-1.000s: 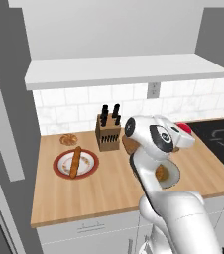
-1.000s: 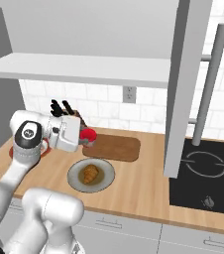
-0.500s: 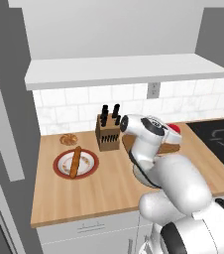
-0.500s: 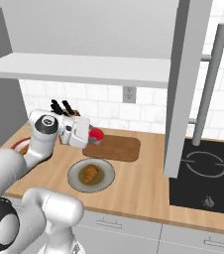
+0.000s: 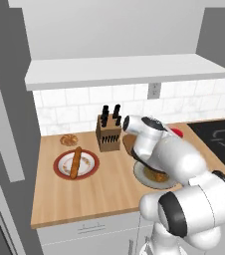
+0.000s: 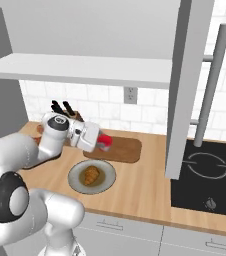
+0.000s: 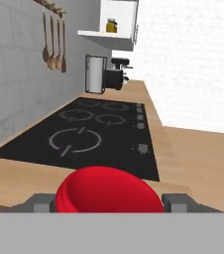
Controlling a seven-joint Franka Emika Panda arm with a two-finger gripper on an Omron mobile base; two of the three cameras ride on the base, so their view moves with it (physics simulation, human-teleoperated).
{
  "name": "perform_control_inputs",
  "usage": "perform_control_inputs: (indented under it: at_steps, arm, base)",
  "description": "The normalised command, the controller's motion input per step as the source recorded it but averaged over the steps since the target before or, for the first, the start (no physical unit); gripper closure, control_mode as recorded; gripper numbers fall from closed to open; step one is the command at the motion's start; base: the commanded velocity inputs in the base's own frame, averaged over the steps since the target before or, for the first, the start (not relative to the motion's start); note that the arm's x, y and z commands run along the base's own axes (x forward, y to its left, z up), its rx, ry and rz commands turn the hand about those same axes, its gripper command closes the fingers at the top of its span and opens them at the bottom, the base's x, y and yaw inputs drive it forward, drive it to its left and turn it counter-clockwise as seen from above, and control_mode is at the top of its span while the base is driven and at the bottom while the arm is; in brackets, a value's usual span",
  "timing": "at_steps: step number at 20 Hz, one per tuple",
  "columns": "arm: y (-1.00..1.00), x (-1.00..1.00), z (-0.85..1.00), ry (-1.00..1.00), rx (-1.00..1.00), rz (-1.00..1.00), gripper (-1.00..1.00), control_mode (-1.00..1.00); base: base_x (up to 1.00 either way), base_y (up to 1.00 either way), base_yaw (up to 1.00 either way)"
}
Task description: From the different types of pastries on the counter, select a croissant and place it on the cutting board. Then retrieve a jar of jam from the cabinet and place it alongside the croissant on the cutting board.
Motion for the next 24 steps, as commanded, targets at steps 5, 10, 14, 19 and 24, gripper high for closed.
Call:
perform_control_inputs:
  at_steps: [5,10,14,19,24]
  arm:
    - [-0.30,0.13,-0.24,0.00,0.00,-0.02,1.00,-1.00]
    - [-0.27,0.15,-0.19,0.00,0.00,0.00,1.00,-1.00]
    - [-0.22,0.21,-0.21,0.00,0.00,0.00,1.00,-1.00]
    - [-0.12,0.35,-0.23,0.00,0.00,0.00,1.00,-1.00]
    - [-0.04,0.29,-0.21,-0.01,0.00,0.00,1.00,-1.00]
  base:
    - [0.00,0.00,0.00]
    - [0.00,0.00,0.00]
    - [0.00,0.00,0.00]
    - [0.00,0.00,0.00]
    - [0.00,0.00,0.00]
